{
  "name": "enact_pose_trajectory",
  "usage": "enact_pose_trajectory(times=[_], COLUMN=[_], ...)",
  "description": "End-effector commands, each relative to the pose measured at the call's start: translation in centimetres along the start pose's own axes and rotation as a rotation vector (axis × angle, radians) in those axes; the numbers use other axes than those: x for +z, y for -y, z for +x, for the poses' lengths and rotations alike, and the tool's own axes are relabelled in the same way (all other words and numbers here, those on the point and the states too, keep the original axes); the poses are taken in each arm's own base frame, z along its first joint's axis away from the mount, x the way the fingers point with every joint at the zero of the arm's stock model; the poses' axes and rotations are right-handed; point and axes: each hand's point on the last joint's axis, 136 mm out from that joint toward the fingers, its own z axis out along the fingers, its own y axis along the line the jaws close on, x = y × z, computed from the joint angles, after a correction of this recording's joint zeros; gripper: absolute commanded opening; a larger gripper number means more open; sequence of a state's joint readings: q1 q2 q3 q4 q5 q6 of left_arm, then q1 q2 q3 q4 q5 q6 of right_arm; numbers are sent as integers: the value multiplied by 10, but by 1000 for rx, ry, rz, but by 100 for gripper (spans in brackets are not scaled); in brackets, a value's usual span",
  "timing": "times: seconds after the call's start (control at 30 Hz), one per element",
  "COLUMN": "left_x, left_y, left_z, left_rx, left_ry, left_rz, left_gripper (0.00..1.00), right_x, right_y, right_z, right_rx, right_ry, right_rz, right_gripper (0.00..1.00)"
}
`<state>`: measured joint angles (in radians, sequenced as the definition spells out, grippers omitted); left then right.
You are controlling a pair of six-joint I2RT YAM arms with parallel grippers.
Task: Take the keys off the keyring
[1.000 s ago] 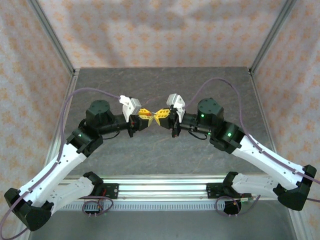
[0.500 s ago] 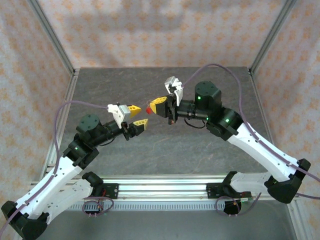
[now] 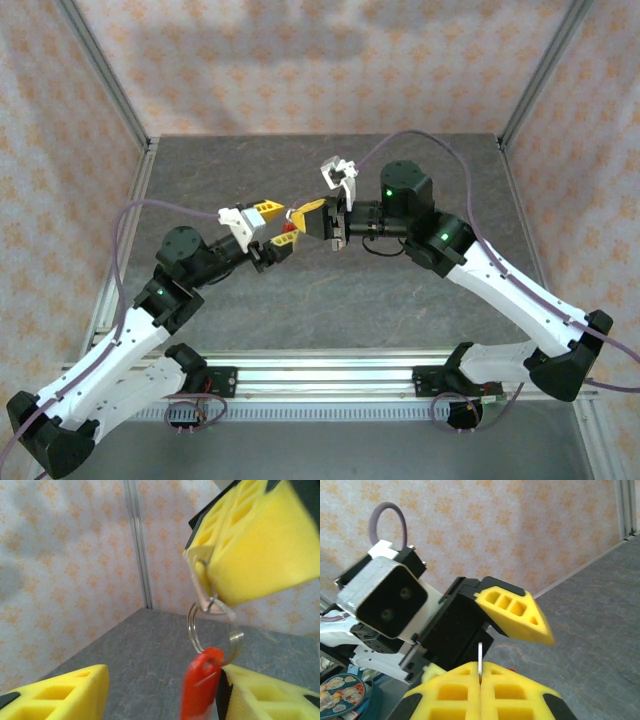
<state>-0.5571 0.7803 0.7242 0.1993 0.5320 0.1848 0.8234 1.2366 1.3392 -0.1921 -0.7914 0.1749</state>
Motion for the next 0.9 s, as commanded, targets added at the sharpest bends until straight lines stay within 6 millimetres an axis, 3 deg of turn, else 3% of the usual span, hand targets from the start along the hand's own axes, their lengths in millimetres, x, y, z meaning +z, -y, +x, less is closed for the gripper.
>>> enact_pose_trajectory(times=[0.0, 0.3, 0.87], left_x=[1, 6, -5], left_y=[-3, -10, -7], left_z=[-21, -32, -52], left_rx=[73, 118, 181], left_ry=[64, 81, 142], left_rz=[-21, -52, -92], left_gripper=[56, 55, 53], right_x=[-2, 2, 4], right_y=[-13, -13, -6], right_z=[-14, -10, -13], right_rx=[-1, 25, 86], right_ry=[38, 24, 39], right_rz=[-63, -91, -100], right_gripper=[0, 0, 0])
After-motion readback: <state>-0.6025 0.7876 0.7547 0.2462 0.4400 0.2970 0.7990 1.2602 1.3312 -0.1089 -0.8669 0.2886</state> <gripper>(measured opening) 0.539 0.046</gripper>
